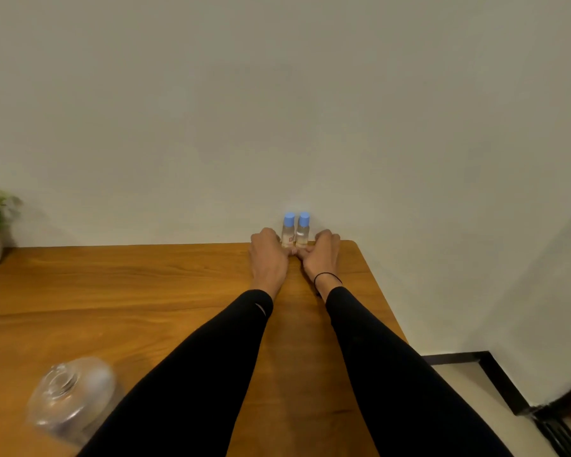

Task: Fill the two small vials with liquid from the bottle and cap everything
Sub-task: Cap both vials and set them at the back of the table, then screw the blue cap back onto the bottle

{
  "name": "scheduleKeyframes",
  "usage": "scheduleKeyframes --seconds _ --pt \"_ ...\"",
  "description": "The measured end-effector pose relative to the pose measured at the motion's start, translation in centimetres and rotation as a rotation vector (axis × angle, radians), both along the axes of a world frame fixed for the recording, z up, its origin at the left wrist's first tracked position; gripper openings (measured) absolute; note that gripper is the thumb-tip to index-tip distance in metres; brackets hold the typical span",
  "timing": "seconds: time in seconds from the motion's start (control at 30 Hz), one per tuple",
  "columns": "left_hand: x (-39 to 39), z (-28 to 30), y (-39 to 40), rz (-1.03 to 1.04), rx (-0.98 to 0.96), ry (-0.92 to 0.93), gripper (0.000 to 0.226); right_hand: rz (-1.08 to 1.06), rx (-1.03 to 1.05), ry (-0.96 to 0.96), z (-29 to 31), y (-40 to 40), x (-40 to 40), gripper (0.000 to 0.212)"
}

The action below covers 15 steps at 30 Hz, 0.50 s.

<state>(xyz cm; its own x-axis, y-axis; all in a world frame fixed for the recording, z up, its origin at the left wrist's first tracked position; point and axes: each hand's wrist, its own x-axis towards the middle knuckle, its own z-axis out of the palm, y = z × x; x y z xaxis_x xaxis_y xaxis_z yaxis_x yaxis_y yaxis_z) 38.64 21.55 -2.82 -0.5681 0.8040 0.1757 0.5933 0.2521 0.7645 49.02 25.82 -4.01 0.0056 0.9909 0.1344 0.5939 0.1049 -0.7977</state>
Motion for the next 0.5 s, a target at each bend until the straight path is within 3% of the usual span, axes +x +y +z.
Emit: scheduleKeyframes --seconds 0.1,0.2,0.23,0.33,0.5 --pt "1.4 0.0 -2.4 -0.004 -0.015 0.004 0.034 0.021 -0.045 0.040 0.1 -2.0 0.7 0.055" --pt "2.8 0.8 -5.8 -0.059 -0.034 0.027 0.015 0.068 -0.063 -0.010 0.6 -6.1 1.5 0.036" --pt "3.3 1.2 -7.3 -0.071 -0.038 0.035 0.019 0.096 -0.060 -0.030 0.8 -7.7 1.8 0.033" --pt "4.2 2.5 -12.5 -0.078 -0.010 0.080 0.034 0.197 -0.051 -0.060 0.9 -12.5 2.3 0.038" --pt "4.2 4.4 -22.4 -0.057 0.063 0.083 0.017 0.498 -0.003 0.049 1.6 -21.0 2.5 0.043"
